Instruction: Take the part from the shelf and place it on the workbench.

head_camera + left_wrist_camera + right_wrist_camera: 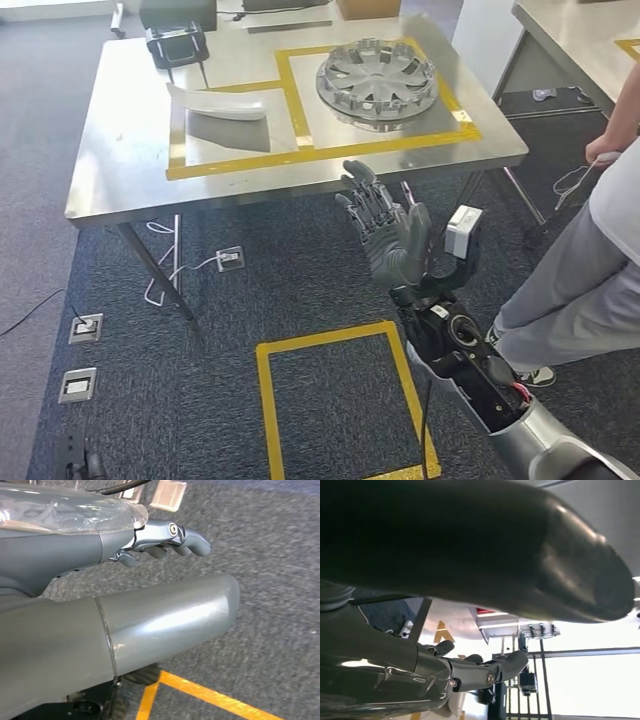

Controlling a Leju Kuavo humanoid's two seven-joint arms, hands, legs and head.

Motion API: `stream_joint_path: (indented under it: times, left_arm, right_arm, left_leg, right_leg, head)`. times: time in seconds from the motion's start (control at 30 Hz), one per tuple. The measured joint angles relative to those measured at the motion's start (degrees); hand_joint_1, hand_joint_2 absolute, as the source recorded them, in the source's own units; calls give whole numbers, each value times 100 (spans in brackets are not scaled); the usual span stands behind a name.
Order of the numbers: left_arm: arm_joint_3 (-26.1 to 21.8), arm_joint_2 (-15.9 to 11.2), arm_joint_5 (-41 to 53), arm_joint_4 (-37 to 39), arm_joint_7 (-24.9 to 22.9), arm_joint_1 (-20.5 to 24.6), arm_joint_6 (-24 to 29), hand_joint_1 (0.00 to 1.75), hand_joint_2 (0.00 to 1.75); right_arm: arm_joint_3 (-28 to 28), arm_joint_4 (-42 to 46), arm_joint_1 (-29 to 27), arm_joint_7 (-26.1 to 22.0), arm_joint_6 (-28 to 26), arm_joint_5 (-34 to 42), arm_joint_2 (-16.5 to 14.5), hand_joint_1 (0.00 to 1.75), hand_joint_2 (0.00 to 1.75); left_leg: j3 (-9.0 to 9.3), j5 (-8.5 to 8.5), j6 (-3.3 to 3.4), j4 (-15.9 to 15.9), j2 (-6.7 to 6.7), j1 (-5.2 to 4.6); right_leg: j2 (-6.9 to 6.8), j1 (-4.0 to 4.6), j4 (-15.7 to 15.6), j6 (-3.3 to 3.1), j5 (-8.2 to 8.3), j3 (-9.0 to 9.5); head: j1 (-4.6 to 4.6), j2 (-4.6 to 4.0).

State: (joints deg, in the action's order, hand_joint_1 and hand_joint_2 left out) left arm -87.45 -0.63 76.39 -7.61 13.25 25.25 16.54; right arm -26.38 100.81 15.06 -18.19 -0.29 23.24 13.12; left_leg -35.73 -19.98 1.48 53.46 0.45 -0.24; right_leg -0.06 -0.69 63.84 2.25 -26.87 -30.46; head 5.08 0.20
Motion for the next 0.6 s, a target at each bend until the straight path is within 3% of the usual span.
stream_joint_path:
  times: [0.07, 0.1, 0.17, 0.2, 0.23, 0.3, 0.33, 0.37, 0.4, 0.43, 0.47, 0.5, 0.57, 0.6]
  left_arm:
    - [0, -5, -54, 0, 7, -4, 1, 0, 0]
    - [0, -10, -79, 0, 14, -7, 1, 0, 0]
    - [-1, -26, -131, 0, 27, -23, 1, 0, 0]
    - [-1, -35, -156, 0, 32, -35, 1, 0, 0]
    - [-2, -46, -173, 0, 34, -47, 1, 0, 0]
    - [-2, -64, -201, 0, 43, -63, 1, 0, 0]
    - [-2, -70, -213, 0, 55, -69, 1, 0, 0]
    - [-2, -74, -224, 0, 75, -76, 2, 0, 0]
    - [-2, -75, -232, 0, 97, -85, 4, 0, 0]
    - [-2, -76, -236, 0, 118, -93, 8, 0, 0]
    - [-2, -77, -238, 0, 135, -98, 17, 0, 0]
    - [-2, -80, -238, 0, 145, -100, 27, 0, 0]
    - [-2, -91, -237, 0, 160, -96, 44, 0, 0]
    - [-2, -97, -238, 0, 165, -95, 48, 0, 0]
  right_arm:
    - [2, -43, 42, -27, 57, 9, -20, 0, 0]
    - [3, -68, 67, -42, 78, 12, -31, 0, 0]
    - [2, -128, 103, -62, 110, 14, -51, 0, 0]
    - [-1, -158, 120, -67, 125, 14, -66, 0, 0]
    - [-2, -185, 134, -68, 134, 14, -81, 0, 0]
    - [-4, -237, 163, -73, 145, 14, -106, 0, 0]
    - [-3, -259, 173, -75, 145, 14, -111, 0, 0]
    - [-4, -285, 177, -76, 146, 14, -119, 0, 0]
    - [-5, -308, 178, -76, 146, 14, -129, 0, 0]
    - [-6, -330, 178, -76, 147, 14, -139, 0, 0]
    - [-7, -350, 179, -76, 147, 14, -147, 0, 0]
    - [-6, -364, 183, -77, 147, 14, -151, 0, 0]
    - [-5, -386, 209, -82, 148, 14, -154, 0, 0]
    - [-4, -397, 229, -84, 149, 13, -156, 0, 0]
  left_leg:
    - [-96, 108, -52, 36, 2, -9]
    - [-110, 166, -83, 29, 3, -7]
    - [-122, 260, -144, 10, -7, 3]
    - [-163, 175, -175, 68, -18, 11]
    - [-238, -48, -207, 242, -29, 19]
    - [-457, -742, -269, 945, -38, 49]
    - [-552, -1005, -296, 1374, -38, 65]
    - [-594, -1087, -317, 1718, -37, 78]
    - [-565, -1000, -332, 1918, -36, 89]
    - [-449, -792, -337, 1924, -36, 100]
    - [-242, -580, -333, 1735, -37, 109]
    - [63, -481, -318, 1365, -46, 114]
    - [701, -629, -262, 423, -71, 95]
    - [897, -752, -224, 96, -82, 75]
  right_leg:
    - [5, 27, -837, -41, -131, 526]
    - [6, 48, -1057, -62, -221, 628]
    - [-15, 51, -1133, -124, -157, 577]
    - [-31, 38, -1141, -167, -96, 513]
    - [-49, 21, -1152, -216, -18, 429]
    - [-63, 12, -1156, -275, 149, 251]
    - [-63, 13, -1153, -284, 230, 156]
    - [-60, 14, -1149, -279, 308, 63]
    - [-58, 14, -1145, -269, 380, -40]
    - [-55, 13, -1139, -253, 448, -137]
    - [-53, 12, -1132, -232, 513, -222]
    - [-51, 13, -1123, -206, 569, -289]
    - [-52, 23, -1096, -144, 665, -369]
    - [-53, 23, -1092, -110, 708, -389]
  head:
    - [13, 0]
    - [16, 0]
    - [12, 0]
    - [-2, 0]
    - [-27, 0]
    - [-85, -1]
    - [-104, -1]
    - [-114, -1]
    - [-119, 0]
    - [-122, 0]
    - [-124, 0]
    - [-126, 0]
    - [-121, 0]
    - [-115, 0]
